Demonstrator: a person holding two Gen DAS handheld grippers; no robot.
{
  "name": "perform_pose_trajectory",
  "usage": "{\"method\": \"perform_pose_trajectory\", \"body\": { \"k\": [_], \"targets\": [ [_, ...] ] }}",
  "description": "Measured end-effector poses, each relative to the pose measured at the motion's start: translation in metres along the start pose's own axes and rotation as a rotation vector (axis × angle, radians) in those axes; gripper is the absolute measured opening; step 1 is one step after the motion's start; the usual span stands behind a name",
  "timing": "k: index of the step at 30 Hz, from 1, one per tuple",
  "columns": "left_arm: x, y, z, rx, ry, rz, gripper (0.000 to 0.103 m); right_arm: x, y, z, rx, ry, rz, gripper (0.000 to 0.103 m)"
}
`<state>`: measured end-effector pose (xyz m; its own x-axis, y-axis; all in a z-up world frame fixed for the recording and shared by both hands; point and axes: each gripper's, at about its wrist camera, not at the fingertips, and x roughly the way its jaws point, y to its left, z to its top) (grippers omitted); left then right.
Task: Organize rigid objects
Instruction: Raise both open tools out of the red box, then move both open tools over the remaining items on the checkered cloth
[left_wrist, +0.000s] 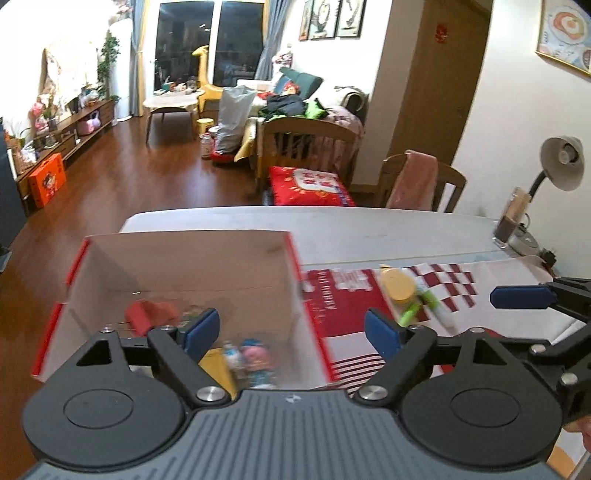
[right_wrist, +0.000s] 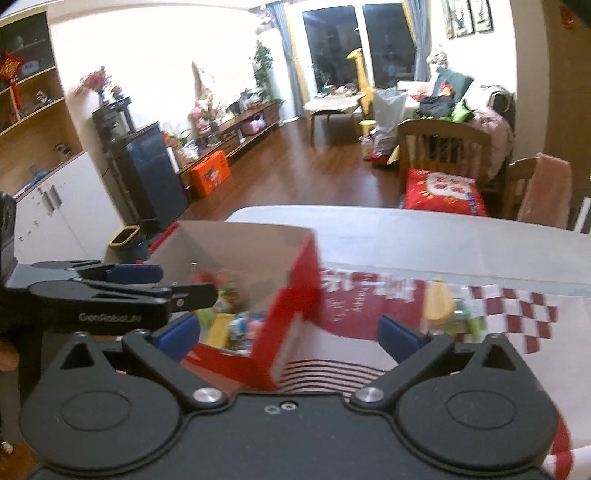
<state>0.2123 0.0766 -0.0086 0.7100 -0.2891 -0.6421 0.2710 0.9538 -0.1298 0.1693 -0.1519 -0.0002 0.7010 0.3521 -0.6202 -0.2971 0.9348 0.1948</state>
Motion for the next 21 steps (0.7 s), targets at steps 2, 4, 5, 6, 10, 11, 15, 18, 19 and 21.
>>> {"method": "perform_pose_trajectory", "body": {
  "k": [2,4,5,6,10,11,15,18,19,21],
  "targets": [
    [0.005,-0.014,0.000,0.008,-0.006,-0.015,0.097,-0.006,-0.013,-0.003,-0.008,-0.017,-0.036,0.103],
    [0.010,-0.029,-0.001,0.009,-0.012,-0.034,0.099,-0.012,-0.030,-0.007,-0.027,-0.020,-0.066,0.103],
    [0.013,-0.036,-0.002,0.009,-0.012,-0.040,0.100,-0.014,-0.036,-0.009,-0.033,-0.020,-0.077,0.103],
    [0.017,-0.042,-0.002,0.010,-0.012,-0.046,0.100,-0.016,-0.045,-0.011,-0.037,-0.019,-0.090,0.103],
    [0.033,-0.069,-0.007,0.020,-0.021,-0.079,0.103,-0.019,-0.077,-0.016,-0.039,-0.005,-0.126,0.103],
    [0.037,-0.076,-0.008,0.028,-0.022,-0.084,0.103,-0.020,-0.085,-0.017,-0.040,-0.003,-0.133,0.103],
    [0.058,-0.105,-0.011,0.074,-0.004,-0.069,0.103,-0.016,-0.116,-0.021,-0.045,0.010,-0.166,0.103],
    [0.076,-0.122,-0.013,0.085,0.043,-0.069,0.103,-0.011,-0.135,-0.024,-0.037,0.027,-0.181,0.102],
    [0.084,-0.126,-0.013,0.083,0.070,-0.067,0.103,-0.008,-0.142,-0.025,-0.033,0.036,-0.185,0.102],
    [0.098,-0.130,-0.016,0.071,0.094,-0.070,0.103,0.000,-0.155,-0.026,-0.024,0.051,-0.200,0.100]
  ]
}}
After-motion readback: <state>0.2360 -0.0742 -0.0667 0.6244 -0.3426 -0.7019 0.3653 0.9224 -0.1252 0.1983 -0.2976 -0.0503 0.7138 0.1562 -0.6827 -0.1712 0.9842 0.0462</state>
